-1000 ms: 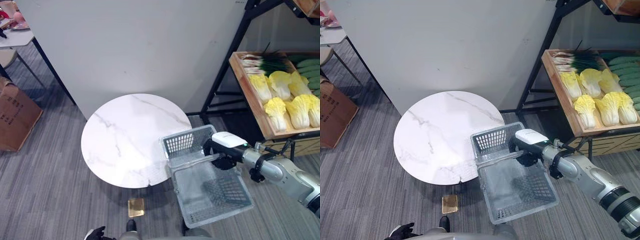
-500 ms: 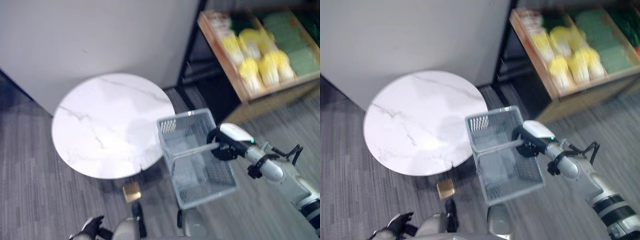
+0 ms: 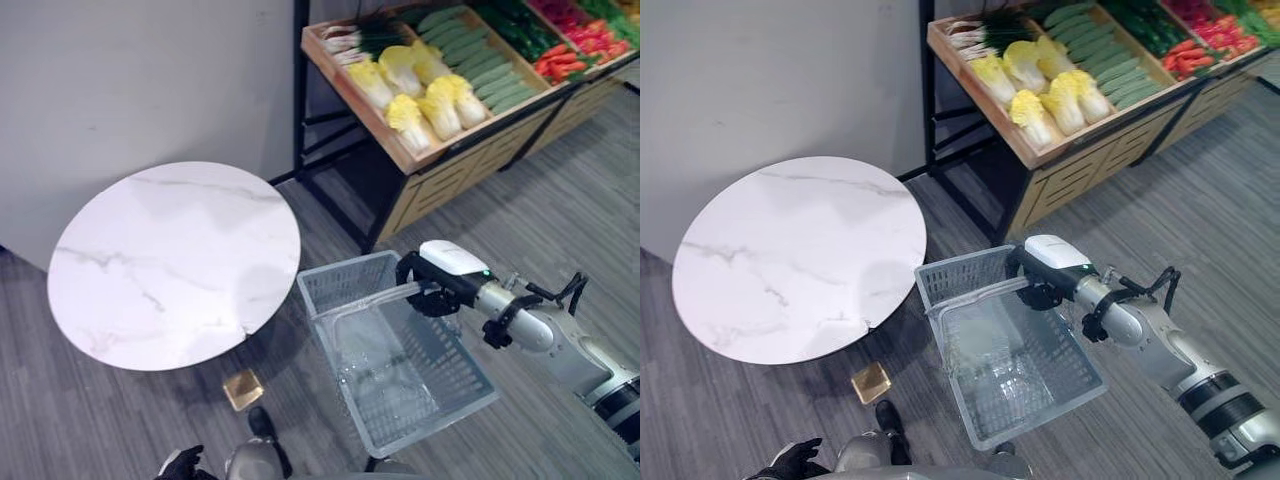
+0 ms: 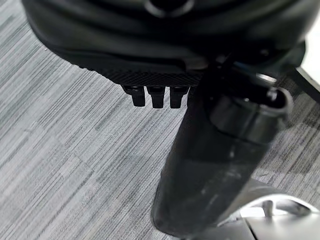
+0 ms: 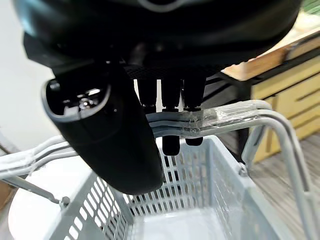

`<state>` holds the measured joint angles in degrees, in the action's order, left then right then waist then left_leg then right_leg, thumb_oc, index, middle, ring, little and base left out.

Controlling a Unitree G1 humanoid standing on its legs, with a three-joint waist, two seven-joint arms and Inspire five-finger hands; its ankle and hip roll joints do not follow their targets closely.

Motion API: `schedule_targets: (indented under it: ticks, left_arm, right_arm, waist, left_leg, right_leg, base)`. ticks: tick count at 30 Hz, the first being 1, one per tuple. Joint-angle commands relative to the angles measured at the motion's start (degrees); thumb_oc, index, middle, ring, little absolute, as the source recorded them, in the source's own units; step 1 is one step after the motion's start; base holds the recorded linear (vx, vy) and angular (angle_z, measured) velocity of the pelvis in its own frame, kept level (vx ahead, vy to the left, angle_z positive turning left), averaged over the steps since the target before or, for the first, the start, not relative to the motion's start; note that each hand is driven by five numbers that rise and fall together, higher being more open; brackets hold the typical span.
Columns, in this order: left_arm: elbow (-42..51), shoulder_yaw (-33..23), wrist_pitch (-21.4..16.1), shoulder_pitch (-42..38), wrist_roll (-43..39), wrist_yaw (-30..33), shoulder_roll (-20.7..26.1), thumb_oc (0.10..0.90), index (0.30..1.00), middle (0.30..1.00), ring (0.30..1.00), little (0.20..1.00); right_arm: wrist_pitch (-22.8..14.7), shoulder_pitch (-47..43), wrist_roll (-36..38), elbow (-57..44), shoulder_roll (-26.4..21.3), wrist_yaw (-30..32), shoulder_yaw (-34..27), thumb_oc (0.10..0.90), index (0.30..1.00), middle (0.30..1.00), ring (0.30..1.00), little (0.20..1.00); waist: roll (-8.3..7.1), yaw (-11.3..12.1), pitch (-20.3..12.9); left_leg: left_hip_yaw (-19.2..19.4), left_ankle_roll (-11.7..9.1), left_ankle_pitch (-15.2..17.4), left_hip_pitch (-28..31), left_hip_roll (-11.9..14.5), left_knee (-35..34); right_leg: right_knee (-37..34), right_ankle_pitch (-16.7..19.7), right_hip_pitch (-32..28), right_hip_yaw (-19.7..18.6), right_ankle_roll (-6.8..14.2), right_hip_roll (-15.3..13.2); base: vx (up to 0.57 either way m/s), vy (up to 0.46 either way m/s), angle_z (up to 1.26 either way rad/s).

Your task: Get the vegetables into the basket

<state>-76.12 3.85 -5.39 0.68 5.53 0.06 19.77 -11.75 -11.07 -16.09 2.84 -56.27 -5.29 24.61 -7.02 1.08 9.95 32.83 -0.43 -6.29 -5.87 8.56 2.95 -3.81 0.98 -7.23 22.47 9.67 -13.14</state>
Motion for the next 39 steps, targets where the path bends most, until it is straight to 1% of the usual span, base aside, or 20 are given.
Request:
schedule_targets:
  ticks: [1, 8, 13, 15, 16, 17, 18, 19, 20, 21, 22, 23, 25, 29, 30, 32, 35, 36, 38, 39]
  left_arm:
    - [-0.47, 0.81, -0.59, -0.85, -0.14, -0.15, -0.31, 0.900, 1.000, 1.000, 1.000, 1.000]
    - [-0.51, 1.29, -0.69, -0.82, 0.18, -0.54, -1.48, 0.900, 1.000, 1.000, 1.000, 1.000]
    - [-0.05, 2.67, -0.90, -2.02, 0.77, -0.56, -2.35, 0.900, 1.000, 1.000, 1.000, 1.000]
    - [0.76, 3.24, -1.19, -2.14, 0.64, -0.70, -2.72, 0.900, 1.000, 1.000, 1.000, 1.000]
    - [1.36, 3.17, -1.35, -2.16, -0.08, -0.61, -2.90, 0.900, 1.000, 1.000, 1.000, 1.000]
    - [2.61, 3.48, -1.78, -2.02, -1.65, -0.19, -3.34, 0.900, 1.000, 1.000, 1.000, 1.000]
    - [2.99, 3.67, -1.85, -2.05, -2.35, -0.03, -3.75, 0.900, 1.000, 1.000, 1.000, 1.000]
    - [3.12, 4.01, -2.16, -1.90, -2.93, 0.23, -3.90, 0.900, 1.000, 1.000, 1.000, 1.000]
    - [3.67, 4.28, -2.45, -1.50, -3.53, 0.04, -3.99, 0.900, 1.000, 1.000, 1.000, 1.000]
    - [3.96, 4.63, -2.65, -1.57, -3.98, -0.04, -3.90, 0.900, 1.000, 1.000, 1.000, 1.000]
    - [4.35, 4.75, -3.14, -1.22, -4.52, -0.05, -3.38, 0.900, 1.000, 1.000, 1.000, 1.000]
    - [4.36, 4.74, -3.13, -1.24, -4.52, -0.05, -3.37, 0.900, 1.000, 1.000, 1.000, 1.000]
    - [3.77, 4.91, -3.36, -1.33, -4.44, 0.27, -3.24, 0.900, 1.000, 1.000, 1.000, 1.000]
    - [2.50, 4.41, -2.89, -1.54, -3.68, 0.02, -2.88, 0.900, 1.000, 1.000, 1.000, 1.000]
    - [1.38, 4.16, -2.81, -1.64, -3.04, 0.03, -2.86, 0.900, 1.000, 1.000, 1.000, 1.000]
    - [0.67, 3.78, -2.86, -1.52, -2.23, -0.05, -2.49, 0.900, 1.000, 1.000, 1.000, 1.000]
    - [1.26, 2.97, -2.95, -0.99, -2.39, -0.04, -1.75, 0.900, 1.000, 1.000, 1.000, 1.000]
    - [1.65, 2.94, -2.94, -1.03, -2.18, 0.09, -1.46, 0.900, 1.000, 1.000, 1.000, 1.000]
    - [3.24, 2.98, -2.67, -0.77, -2.14, 0.21, -0.58, 0.900, 1.000, 1.000, 1.000, 1.000]
    - [3.27, 3.01, -2.65, -0.76, -2.14, 0.20, -0.56, 0.900, 1.000, 1.000, 1.000, 1.000]
  right_arm:
    - [-3.64, -5.84, 2.22, -6.15, -1.09, 4.00, -5.80, 0.400, 0.300, 0.300, 0.300, 0.300]
    - [-4.14, 1.81, 3.62, -6.88, -3.24, 4.02, -12.32, 0.400, 0.300, 0.300, 0.300, 0.300]
    - [-4.54, 8.77, 5.04, -7.49, -3.10, 4.58, -18.88, 0.400, 0.300, 0.300, 0.300, 0.300]
    - [-4.77, 11.39, 5.41, -8.10, -3.63, 4.57, -21.54, 0.400, 0.300, 0.300, 0.300, 0.300]
    - [-4.82, 11.46, 5.03, -7.81, -4.06, 4.80, -21.78, 0.400, 0.300, 0.300, 0.300, 0.300]
    - [-4.70, 10.31, 4.92, -6.45, -4.38, 5.24, -21.28, 0.400, 0.300, 0.300, 0.300, 0.300]
    - [-4.98, 9.48, 5.26, -5.84, -4.26, 5.67, -20.66, 0.400, 0.300, 0.300, 0.300, 0.300]
    - [-4.67, 8.75, 5.48, -4.43, -4.13, 5.95, -20.41, 0.400, 0.300, 0.300, 0.300, 0.300]
    - [-4.78, 8.02, 6.07, -3.89, -3.76, 5.78, -20.07, 0.400, 0.300, 0.300, 0.300, 0.300]
    - [-4.64, 7.50, 6.27, -3.31, -3.48, 5.82, -19.87, 0.400, 0.300, 0.300, 0.300, 0.300]
    - [-4.86, 6.51, 6.62, -2.88, -3.03, 5.62, -19.49, 0.400, 0.300, 0.300, 0.300, 0.300]
    - [-4.87, 6.48, 6.61, -2.86, -3.02, 5.63, -19.47, 0.400, 0.300, 0.300, 0.300, 0.300]
    - [-5.31, 4.95, 6.99, -2.34, -2.41, 5.64, -18.35, 0.400, 0.300, 0.300, 0.300, 0.300]
    - [-4.61, 6.39, 6.75, -2.12, -1.40, 4.94, -19.31, 0.400, 0.300, 0.300, 0.300, 0.300]
    - [-4.23, 7.18, 6.87, -0.63, 0.64, 5.58, -20.10, 0.400, 0.300, 0.300, 0.300, 0.300]
    - [-3.69, 7.73, 6.20, 1.68, 1.84, 6.03, -20.58, 0.400, 0.300, 0.300, 0.300, 0.300]
    - [-3.00, 7.58, 6.10, 5.60, 3.48, 7.37, -21.19, 0.400, 0.300, 0.300, 0.300, 0.300]
    - [-2.70, 7.43, 5.93, 6.98, 3.88, 8.01, -21.68, 0.400, 0.300, 0.300, 0.300, 0.300]
    - [-2.22, 7.47, 4.46, 8.73, 4.24, 9.54, -22.71, 0.400, 0.300, 0.300, 0.300, 0.300]
    - [-2.23, 7.51, 4.44, 8.72, 4.26, 9.55, -22.74, 0.400, 0.300, 0.300, 0.300, 0.300]
  waist:
    - [1.15, 1.33, -1.65]
    - [3.34, -1.36, -0.96]
    - [4.89, -4.08, -0.26]
    - [5.13, -4.74, -0.23]
    - [5.20, -4.30, 0.30]
    - [5.68, -2.61, 1.21]
    - [5.46, -2.37, 1.47]
    - [5.14, -1.44, 1.87]
    - [4.92, -1.03, 1.80]
    - [4.94, -0.62, 1.76]
    - [5.03, 0.29, 1.65]
    - [5.03, 0.27, 1.55]
    - [5.31, 0.84, 1.21]
    - [5.01, 0.29, 0.34]
    - [4.41, -0.52, 0.27]
    - [3.85, -0.89, 0.13]
    - [3.44, -0.81, 0.28]
    - [3.40, -0.93, 0.43]
    - [3.72, 0.05, 1.01]
    - [3.73, -0.02, 1.02]
  left_leg:
    - [-3.15, -2.88, 5.44, 0.58, 1.84, 4.74]
    - [-1.49, -5.54, 1.51, 2.34, 5.90, 3.50]
    - [-2.19, -7.84, -1.96, 3.71, 8.48, 2.50]
    - [-3.32, -8.14, -1.24, 3.57, 9.26, 4.24]
    - [-7.65, -8.08, -1.15, 2.78, 8.42, 6.61]
    - [-16.66, -6.50, -2.17, 1.13, 5.06, 7.36]
    - [-20.46, -5.71, -0.66, -0.17, 3.06, 6.98]
    - [-26.38, -4.82, 1.61, -0.71, -0.37, 5.76]
    - [-30.01, -4.21, 2.48, -0.96, -2.14, 4.52]
    - [-32.90, -4.25, 1.72, -1.93, -2.60, 3.59]
    - [-39.18, -4.21, 0.13, -2.90, -3.88, 0.39]
    - [-39.20, -4.21, -0.09, -3.00, -3.86, 0.22]
    - [-43.47, -4.77, -1.45, -3.67, -4.96, -1.96]
    - [-40.62, -3.30, 0.34, -1.75, -5.87, -1.04]
    - [-38.37, -1.95, 1.69, -1.02, -6.68, -0.47]
    - [-35.44, -0.77, 3.11, -0.34, -7.06, 0.10]
    - [-31.03, -0.07, 4.81, 0.62, -7.16, 0.89]
    - [-29.84, 0.07, 5.10, 0.79, -7.02, 1.08]
    - [-27.60, 0.28, 5.57, 1.52, -6.30, 0.91]
    - [-27.70, 0.27, 5.57, 1.52, -6.30, 0.91]
  right_leg:
    - [4.14, 4.01, 0.61, -2.24, -0.60, -1.37]
    - [4.54, 0.00, 1.29, -4.96, -2.76, 1.95]
    - [5.41, -1.41, 1.93, -7.32, -4.72, 4.83]
    - [4.88, -1.91, 1.86, -8.83, -5.47, 5.83]
    - [5.16, -2.20, 2.16, -10.32, -5.85, 6.04]
    - [5.81, -1.29, 3.69, -12.29, -6.40, 6.37]
    - [6.03, -1.10, 4.26, -13.71, -6.34, 6.14]
    - [6.09, -0.90, 4.54, -15.96, -6.26, 6.33]
    - [6.11, -0.43, 5.03, -18.02, -6.05, 6.60]
    - [6.13, -0.04, 5.34, -19.51, -5.94, 6.90]
    - [6.27, 0.26, 5.56, -22.67, -5.55, 7.56]
    - [6.22, 0.39, 5.70, -22.66, -5.54, 7.57]
    - [5.91, 0.40, 5.45, -25.72, -5.15, 8.34]
    - [7.33, -0.55, 5.14, -28.71, -4.24, 7.71]
    - [8.37, -0.07, 5.82, -30.86, -3.17, 6.66]
    - [8.26, 1.55, 6.77, -33.22, -1.74, 5.59]
    - [7.86, 4.66, 9.07, -35.06, 0.17, 4.38]
    - [8.08, 5.28, 9.81, -34.48, 0.46, 4.15]
    - [10.17, 5.64, 11.40, -28.46, 0.14, 3.25]
    - [10.19, 5.60, 11.36, -28.35, 0.13, 3.25]
  base:
    - [-0.05, -0.183, -0.07]
    - [-0.03, -0.157, -0.18]
    - [-0.01, -0.204, -0.22]
    - [0.02, -0.186, -0.23]
    - [-0.03, -0.156, -0.34]
    - [-0.07, -0.060, -0.48]
    - [-0.06, -0.067, -0.95]
    - [0.03, -0.078, -1.50]
    - [0.09, -0.056, -1.46]
    - [0.17, 0.008, -1.36]
    - [0.14, 0.025, -0.89]
    - [0.15, 0.048, -1.10]
    - [0.12, 0.068, -1.00]
    - [0.14, 0.221, -0.83]
    - [0.11, 0.365, -0.68]
    - [0.06, 0.311, -0.81]
    - [-0.02, 0.208, -0.93]
    - [-0.05, 0.168, -0.70]
    - [-0.05, 0.098, -0.56]
    - [-0.04, 0.066, -0.67]
